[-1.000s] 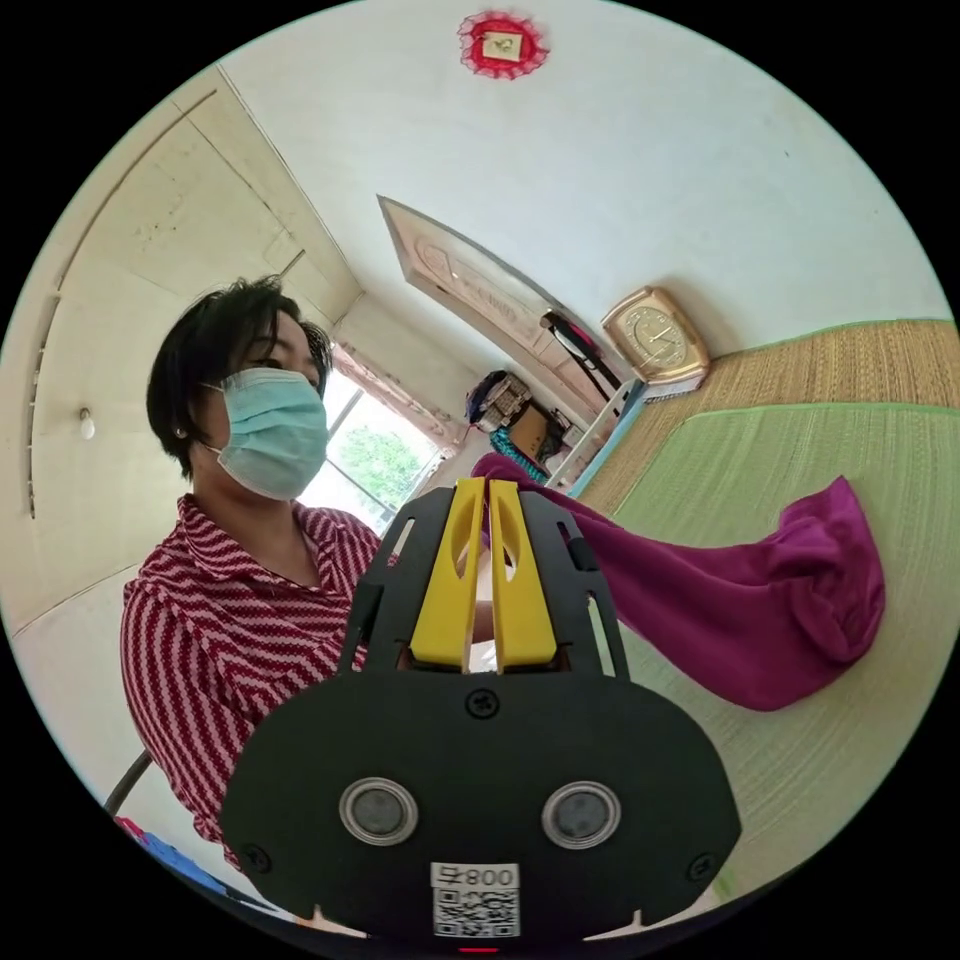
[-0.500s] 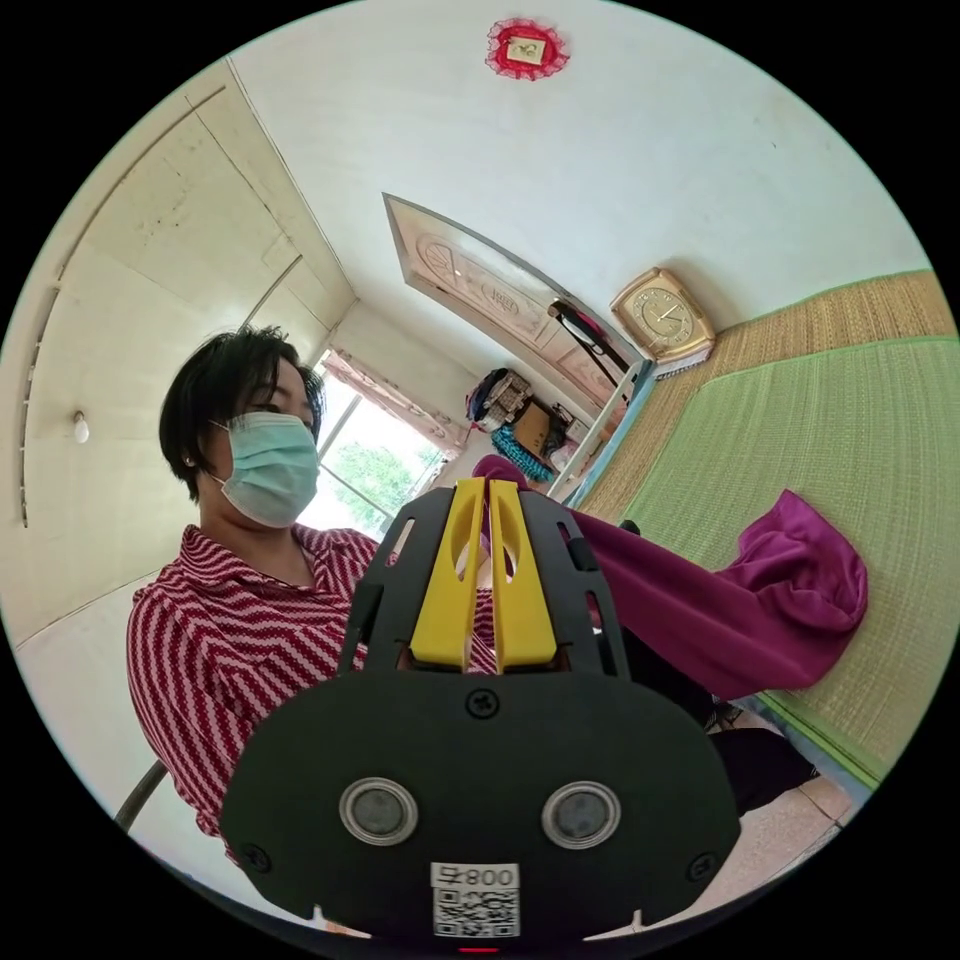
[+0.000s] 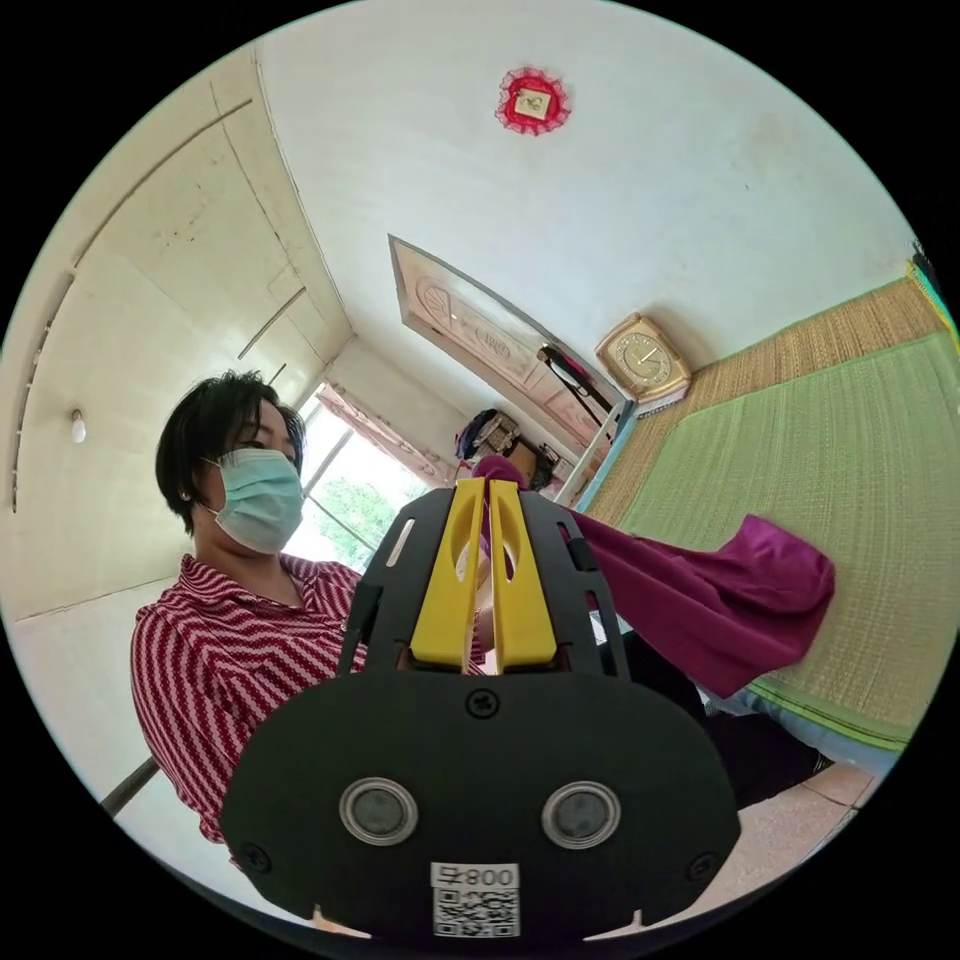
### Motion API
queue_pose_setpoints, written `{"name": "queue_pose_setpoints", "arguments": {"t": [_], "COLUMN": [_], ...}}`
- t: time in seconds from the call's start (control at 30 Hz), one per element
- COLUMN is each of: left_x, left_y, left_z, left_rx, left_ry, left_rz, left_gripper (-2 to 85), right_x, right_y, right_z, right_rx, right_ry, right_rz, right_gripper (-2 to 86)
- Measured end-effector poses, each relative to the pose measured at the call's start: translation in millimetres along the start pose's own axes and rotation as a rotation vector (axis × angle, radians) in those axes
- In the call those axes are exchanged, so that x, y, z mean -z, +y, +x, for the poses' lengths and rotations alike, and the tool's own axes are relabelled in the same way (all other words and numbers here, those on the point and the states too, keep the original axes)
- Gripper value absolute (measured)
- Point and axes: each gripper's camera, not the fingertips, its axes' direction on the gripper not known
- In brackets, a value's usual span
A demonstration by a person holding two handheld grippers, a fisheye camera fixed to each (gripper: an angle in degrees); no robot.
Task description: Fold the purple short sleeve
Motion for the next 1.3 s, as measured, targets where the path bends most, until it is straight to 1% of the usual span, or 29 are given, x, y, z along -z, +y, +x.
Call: {"name": "queue_pose_setpoints", "arguments": {"t": [0.17,0.33,0.57,0.9,1.07,1.17,1.3], "left_x": [87.8,152.1,225.6,287.0,315.3,327.4,340.2], "left_y": [43.2,89.0,169.4,285.0,347.5,375.8,400.5], "left_z": [16.9,38.0,71.1,88.9,91.4,88.2,76.5], "left_rx": [-0.195,-0.381,-0.659,-0.918,-1.037,-1.084,-1.095], "left_ry": [0.086,0.124,0.186,0.215,0.179,0.169,0.171], "left_rz": [0.132,0.186,0.259,0.254,0.266,0.255,0.247], "left_gripper": [0.9,0.8,0.8,0.9,0.9,0.9,0.9], "right_x": [35.1,64.9,86.2,116.9,128.6,134.3,140.5], "right_y": [-10.2,-16.3,-21.3,-10.2,4.6,12.3,23.1], "right_z": [-39.1,-84.6,-145.3,-237.5,-271.2,-286.1,-299.9], "right_rx": [0.087,0.182,0.299,0.467,0.523,0.542,0.552], "right_ry": [0.023,0.012,0.017,0.006,-0.005,-0.004,0.002], "right_rz": [0.071,0.141,0.173,0.221,0.24,0.242,0.248], "right_gripper": [0.4,0.4,0.3,0.3,0.3,0.3,0.3]}}
